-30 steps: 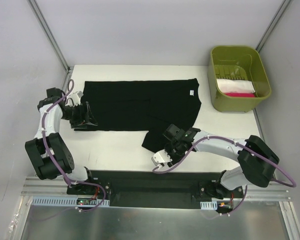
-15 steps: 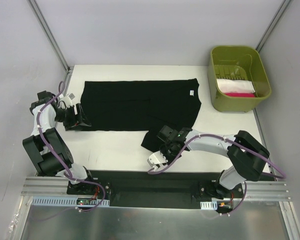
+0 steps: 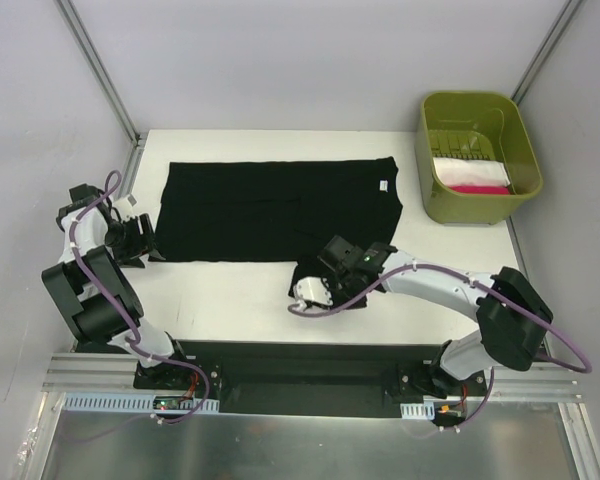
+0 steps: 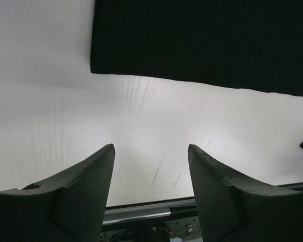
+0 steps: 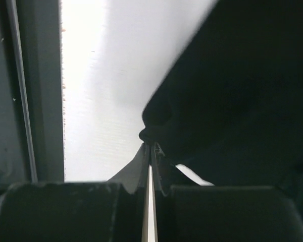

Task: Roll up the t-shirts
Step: Fold the T-shirt at the center of the board.

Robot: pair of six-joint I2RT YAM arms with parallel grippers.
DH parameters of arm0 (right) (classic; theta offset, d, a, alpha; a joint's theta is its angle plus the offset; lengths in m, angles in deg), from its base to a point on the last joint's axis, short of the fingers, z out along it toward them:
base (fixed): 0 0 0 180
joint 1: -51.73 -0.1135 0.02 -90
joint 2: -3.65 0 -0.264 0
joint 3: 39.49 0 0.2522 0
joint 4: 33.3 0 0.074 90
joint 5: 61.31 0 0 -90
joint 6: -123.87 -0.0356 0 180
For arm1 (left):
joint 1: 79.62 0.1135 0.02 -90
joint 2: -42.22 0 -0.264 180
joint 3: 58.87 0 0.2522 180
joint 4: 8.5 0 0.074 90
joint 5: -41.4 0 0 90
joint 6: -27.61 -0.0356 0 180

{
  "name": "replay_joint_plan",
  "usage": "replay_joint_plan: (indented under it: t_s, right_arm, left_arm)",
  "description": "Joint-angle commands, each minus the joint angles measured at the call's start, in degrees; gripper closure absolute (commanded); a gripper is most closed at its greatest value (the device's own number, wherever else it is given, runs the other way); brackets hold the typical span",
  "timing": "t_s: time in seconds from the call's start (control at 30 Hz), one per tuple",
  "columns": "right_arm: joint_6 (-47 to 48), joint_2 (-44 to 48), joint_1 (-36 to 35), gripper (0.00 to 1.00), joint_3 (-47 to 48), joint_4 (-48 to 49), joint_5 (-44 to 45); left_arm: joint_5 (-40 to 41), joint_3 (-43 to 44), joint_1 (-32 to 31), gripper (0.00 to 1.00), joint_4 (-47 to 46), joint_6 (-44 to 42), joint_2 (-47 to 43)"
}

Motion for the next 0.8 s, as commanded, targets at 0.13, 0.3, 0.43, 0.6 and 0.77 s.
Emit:
replay_joint_plan:
  t_s: [0.13, 0.3, 0.43, 0.6, 0.77]
  right_arm:
    - [-11.35, 0.31, 4.63, 0.99, 11.93, -12.12, 2.63]
    - [-11.17, -1.63, 6.49, 0.99, 14.14, -15.02, 2.19]
    - [-11.43, -1.36, 6.49, 0.99, 13.53, -14.32, 2.63]
    - [-11.43, -0.40, 6.49, 0.99, 11.68, -13.36, 3.51]
    - [-11.69, 0.92, 6.57, 0.99, 9.57, -11.69, 4.30]
  left_arm:
    - [6.59, 2.22, 0.28, 0.46, -7.31, 2.17, 5.20]
    - [5.72, 3.98, 0.19, 0.51, -8.38, 1.82, 10.74]
    - [6.41, 4.50, -0.07, 0.54, -9.17, 0.95, 14.51]
    - [5.80, 5.12, -0.16, 0.55, -10.75, -0.11, 17.07]
    - [4.57, 5.21, -1.04, 0.60, -11.28, -0.90, 19.35]
